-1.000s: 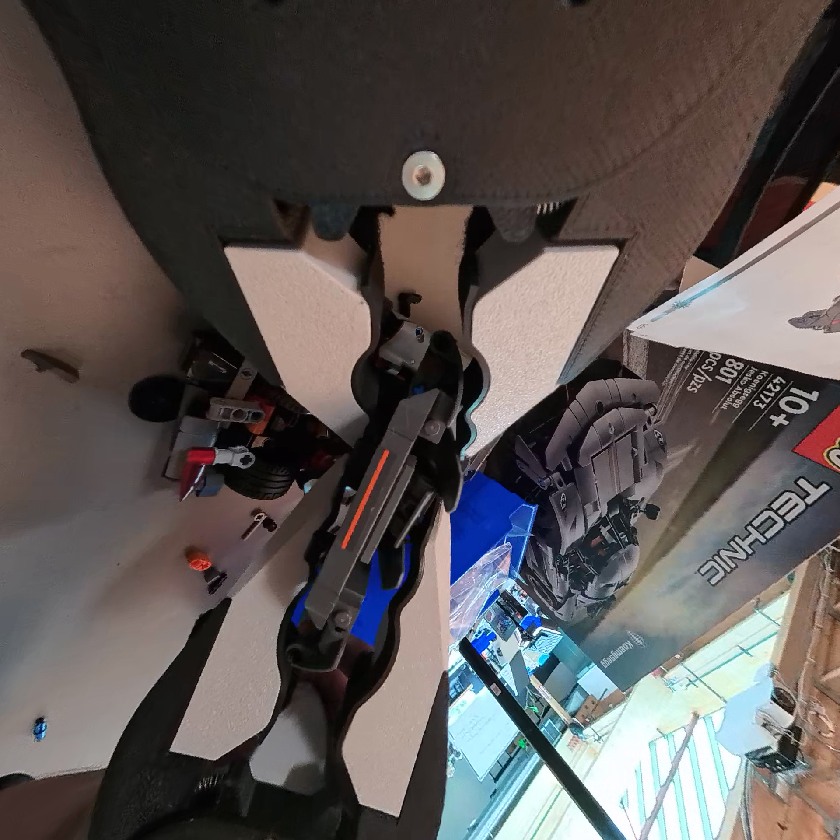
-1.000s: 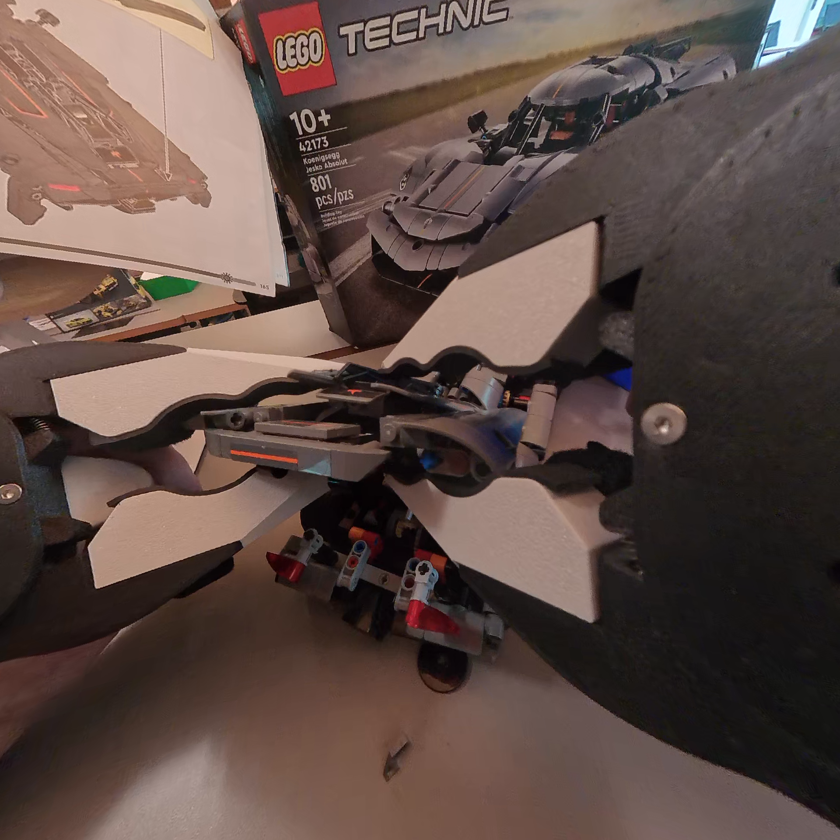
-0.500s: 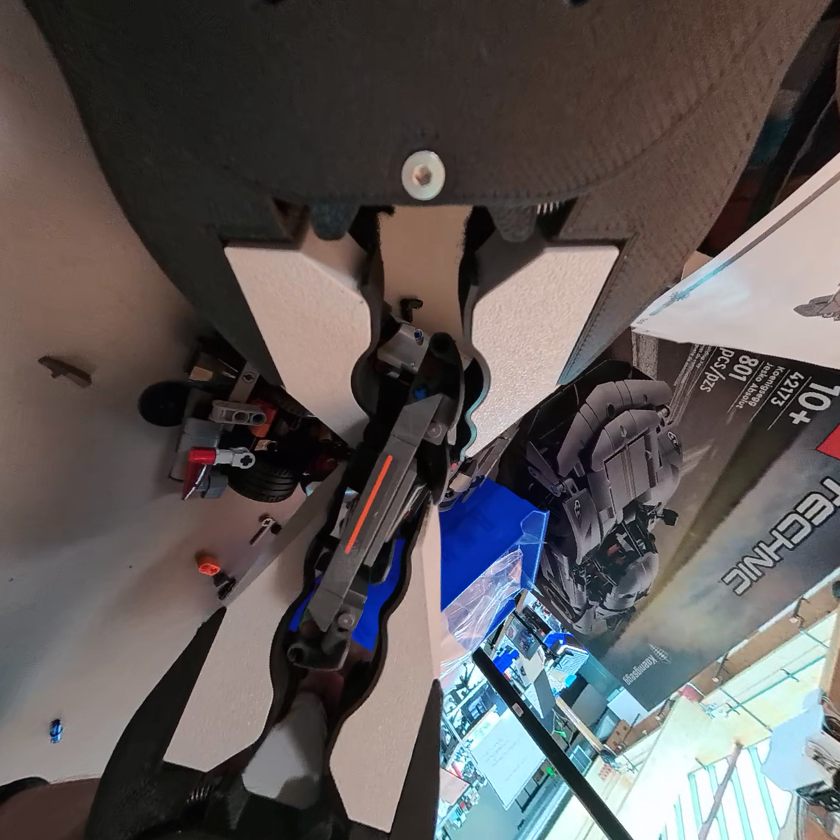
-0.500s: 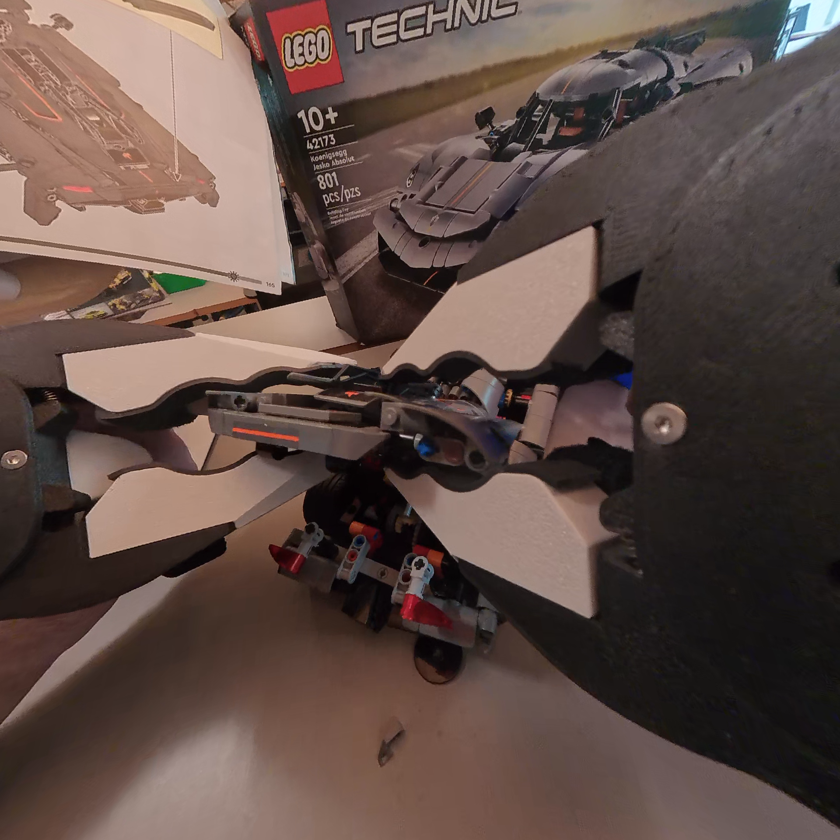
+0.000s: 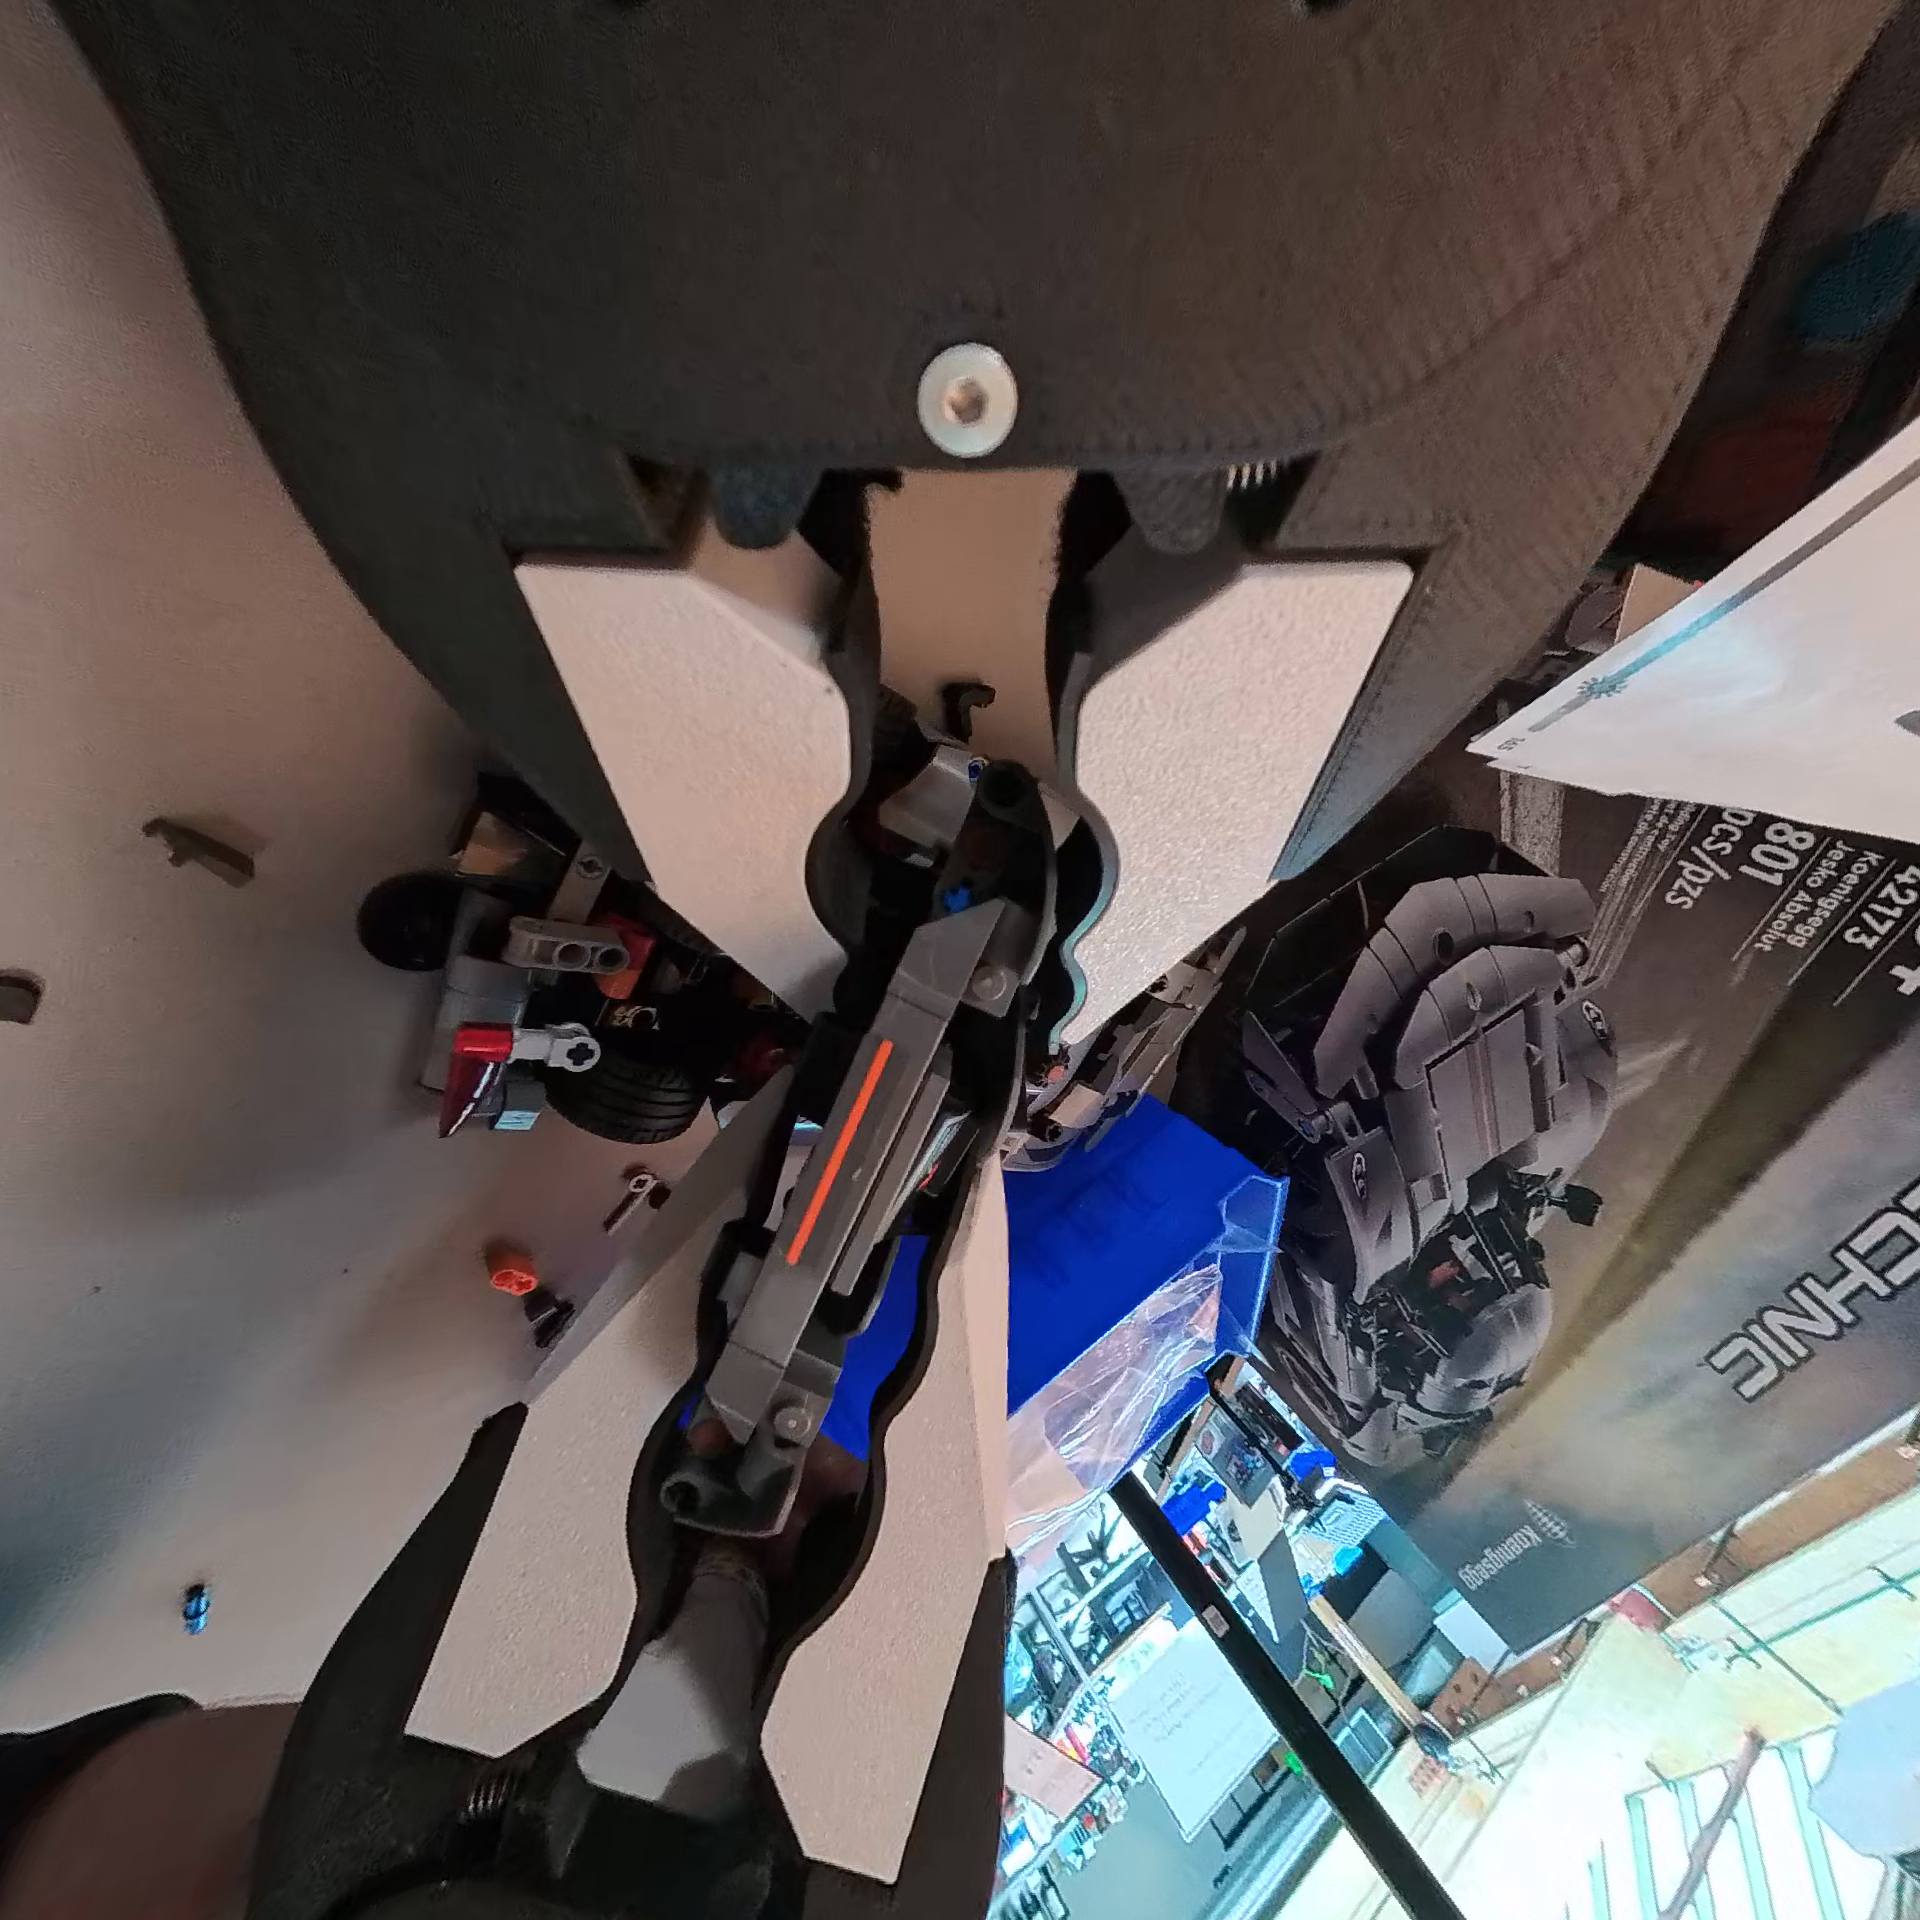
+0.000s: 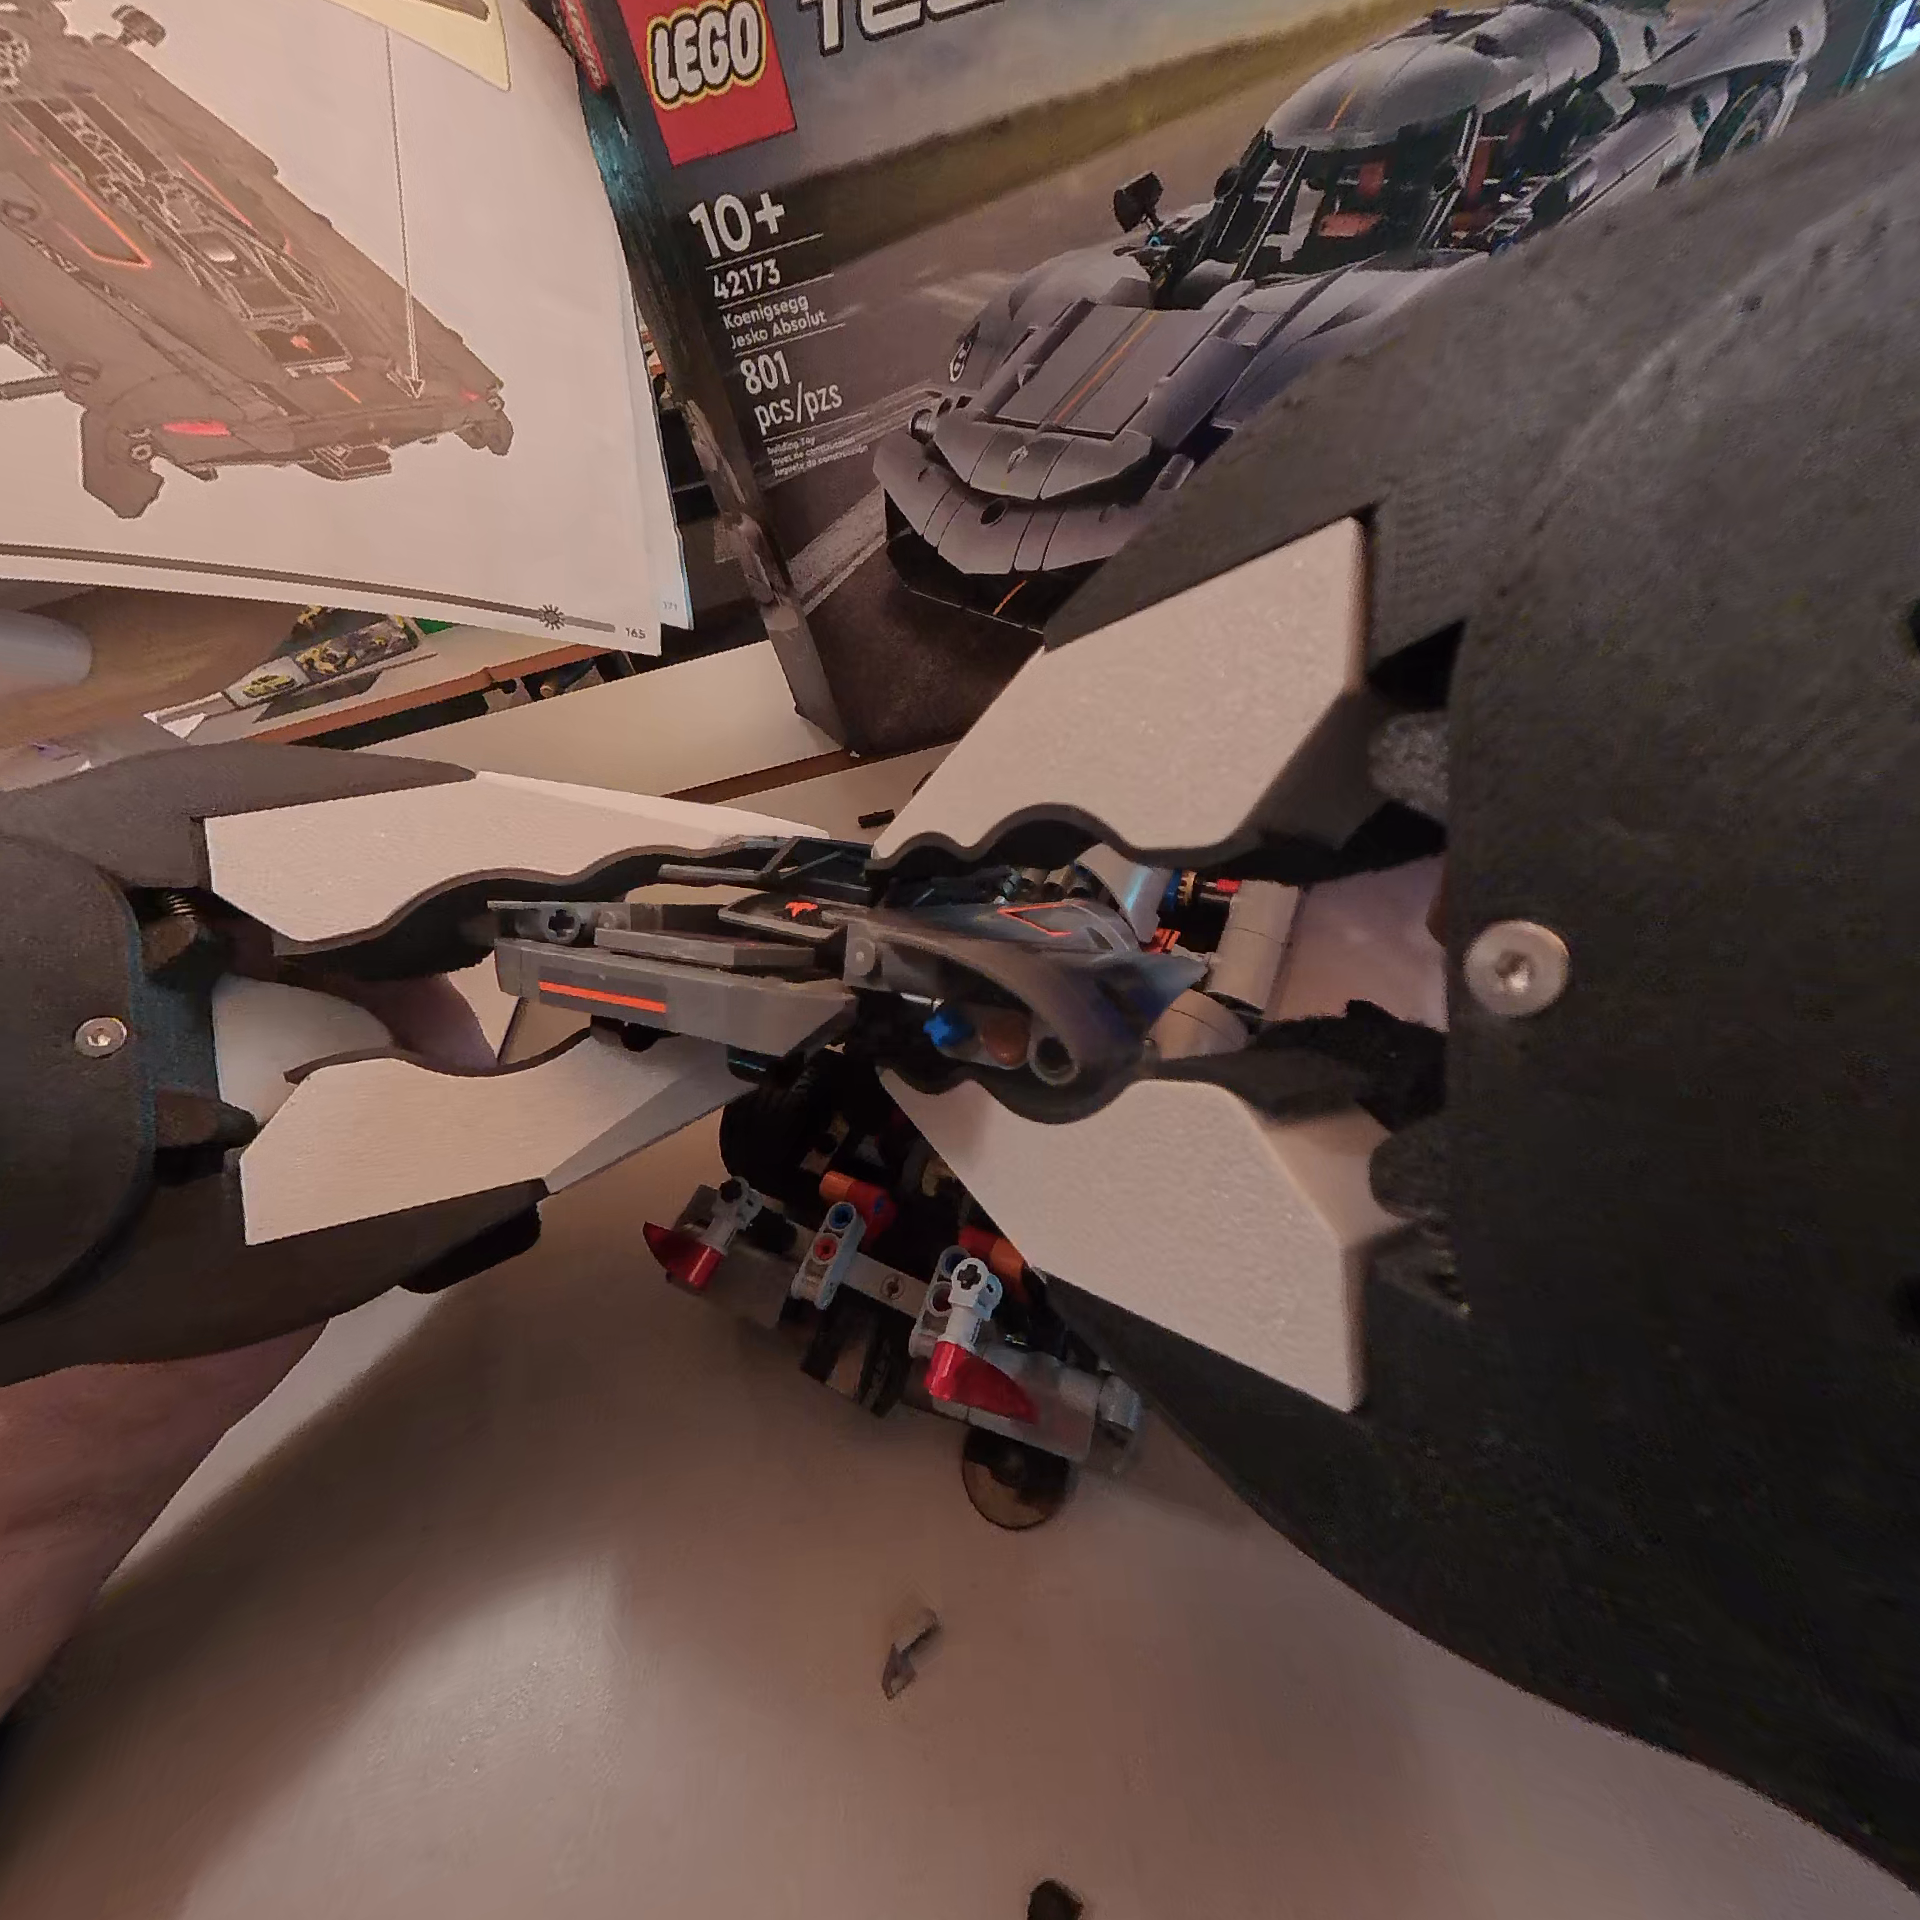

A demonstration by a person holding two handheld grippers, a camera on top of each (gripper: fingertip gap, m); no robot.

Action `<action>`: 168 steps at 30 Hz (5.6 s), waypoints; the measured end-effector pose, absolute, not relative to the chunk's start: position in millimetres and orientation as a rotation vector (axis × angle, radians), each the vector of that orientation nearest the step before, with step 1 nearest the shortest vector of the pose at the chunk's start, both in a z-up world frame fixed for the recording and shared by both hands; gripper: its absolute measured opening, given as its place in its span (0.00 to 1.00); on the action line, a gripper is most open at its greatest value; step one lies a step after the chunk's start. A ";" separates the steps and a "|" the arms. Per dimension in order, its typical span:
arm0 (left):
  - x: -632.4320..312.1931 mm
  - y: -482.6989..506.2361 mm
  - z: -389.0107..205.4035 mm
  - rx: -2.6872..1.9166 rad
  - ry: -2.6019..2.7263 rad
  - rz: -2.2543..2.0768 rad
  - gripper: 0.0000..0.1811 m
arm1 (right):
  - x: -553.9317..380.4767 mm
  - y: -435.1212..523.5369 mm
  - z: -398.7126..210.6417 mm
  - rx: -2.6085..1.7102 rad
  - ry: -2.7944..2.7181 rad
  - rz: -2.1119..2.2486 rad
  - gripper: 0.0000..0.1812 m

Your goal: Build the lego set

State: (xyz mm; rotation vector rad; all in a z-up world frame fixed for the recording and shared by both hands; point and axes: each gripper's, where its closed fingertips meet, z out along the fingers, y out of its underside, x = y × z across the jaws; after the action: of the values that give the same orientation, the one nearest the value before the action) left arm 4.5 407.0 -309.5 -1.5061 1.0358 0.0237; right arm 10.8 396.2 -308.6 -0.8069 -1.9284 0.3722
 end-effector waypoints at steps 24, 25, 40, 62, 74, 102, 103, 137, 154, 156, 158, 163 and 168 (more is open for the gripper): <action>3.3 406.0 -311.6 -1.490 1.151 0.024 0.14 | 8.5 391.5 -309.1 -0.826 -1.959 0.558 0.21; 3.1 405.7 -311.7 -1.488 1.151 0.018 0.14 | 8.4 391.6 -310.1 -0.824 -1.961 0.549 0.21; -0.2 407.0 -314.3 -1.499 1.131 0.001 0.13 | 5.4 393.2 -310.3 -0.785 -1.935 0.442 0.17; 2.1 407.7 -308.8 -1.506 1.176 0.141 0.13 | 7.8 396.9 -307.1 -0.822 -1.905 0.537 0.16; 1.0 409.4 -306.8 -1.471 1.149 0.199 0.15 | 7.8 396.8 -307.6 -0.816 -1.887 0.563 0.16; 0.2 409.4 -307.4 -1.426 1.082 0.297 0.18 | 5.0 397.0 -310.5 -0.807 -1.853 0.527 0.19; 0.0 409.3 -307.0 -1.416 1.081 0.312 0.18 | 4.8 397.1 -309.9 -0.809 -1.849 0.535 0.19; -1.1 409.9 -305.6 -1.445 1.127 0.299 0.16 | 5.1 396.7 -308.8 -0.790 -1.882 0.412 0.15; 9.2 399.2 -307.1 -1.512 1.272 0.175 0.11 | 8.5 391.0 -305.9 -0.767 -1.892 0.423 0.13; 8.8 398.2 -307.1 -1.508 1.297 0.200 0.11 | 8.1 390.2 -305.6 -0.768 -1.890 0.425 0.13; 8.8 398.5 -307.3 -1.508 1.300 0.218 0.11 | 8.2 390.7 -305.6 -0.771 -1.886 0.421 0.13; 7.6 398.1 -308.9 -1.518 1.325 0.238 0.10 | 7.1 390.1 -306.5 -0.777 -1.884 0.417 0.12; 6.4 398.0 -310.1 -1.522 1.347 0.245 0.11 | 5.9 390.2 -306.7 -0.752 -1.881 0.402 0.13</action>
State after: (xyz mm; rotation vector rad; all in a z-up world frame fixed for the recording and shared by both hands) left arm 6.4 398.0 -310.1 -1.5221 1.3469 0.2451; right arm 5.9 390.2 -306.7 -0.7520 -1.8809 0.4023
